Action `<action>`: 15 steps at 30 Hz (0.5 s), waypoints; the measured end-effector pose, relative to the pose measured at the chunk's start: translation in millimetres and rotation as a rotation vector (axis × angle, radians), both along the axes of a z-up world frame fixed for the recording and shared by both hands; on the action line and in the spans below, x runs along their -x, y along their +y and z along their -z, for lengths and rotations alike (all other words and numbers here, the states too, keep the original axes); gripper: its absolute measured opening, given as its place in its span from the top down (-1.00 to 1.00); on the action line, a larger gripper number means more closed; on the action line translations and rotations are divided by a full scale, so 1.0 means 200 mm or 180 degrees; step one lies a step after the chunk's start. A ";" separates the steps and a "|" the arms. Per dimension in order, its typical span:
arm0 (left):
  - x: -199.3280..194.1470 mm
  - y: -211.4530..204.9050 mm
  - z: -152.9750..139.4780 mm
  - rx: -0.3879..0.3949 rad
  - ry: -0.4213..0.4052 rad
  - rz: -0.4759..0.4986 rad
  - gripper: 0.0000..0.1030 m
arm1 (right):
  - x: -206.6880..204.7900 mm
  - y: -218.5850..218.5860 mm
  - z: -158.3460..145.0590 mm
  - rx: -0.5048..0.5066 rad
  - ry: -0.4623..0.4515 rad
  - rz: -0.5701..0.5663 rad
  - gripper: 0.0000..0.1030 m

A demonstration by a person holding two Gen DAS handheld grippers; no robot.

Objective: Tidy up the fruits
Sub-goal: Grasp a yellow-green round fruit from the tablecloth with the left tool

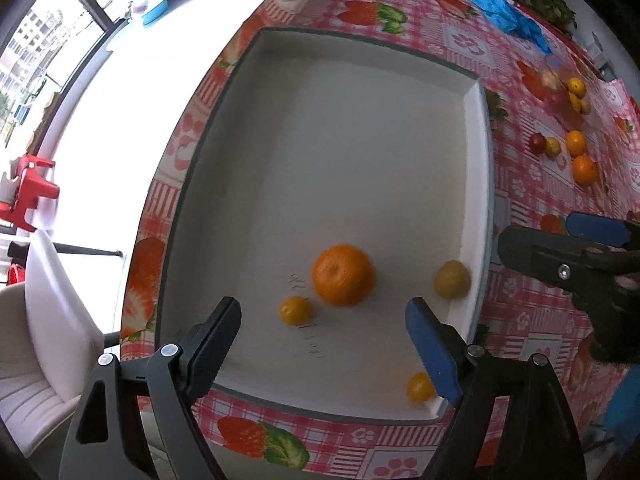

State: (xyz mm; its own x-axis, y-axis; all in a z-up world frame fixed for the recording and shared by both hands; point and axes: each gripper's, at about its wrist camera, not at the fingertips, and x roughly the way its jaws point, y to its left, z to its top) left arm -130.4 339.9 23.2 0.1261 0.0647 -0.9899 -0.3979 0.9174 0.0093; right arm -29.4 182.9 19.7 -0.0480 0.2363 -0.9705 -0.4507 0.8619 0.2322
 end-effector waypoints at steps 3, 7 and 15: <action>-0.05 -0.05 -0.02 -0.0001 -0.0035 0.0088 -0.66 | -0.04 -0.14 0.05 0.0066 0.0140 0.0156 -1.00; -0.18 -0.13 -0.08 -0.0079 -0.0123 0.0325 -0.66 | -0.04 -0.31 0.11 0.0146 0.0245 0.0322 -1.00; -0.59 -0.36 -0.18 -0.0399 -0.0382 0.1221 -0.66 | -0.04 -0.66 0.16 0.0109 0.0475 0.0748 -1.00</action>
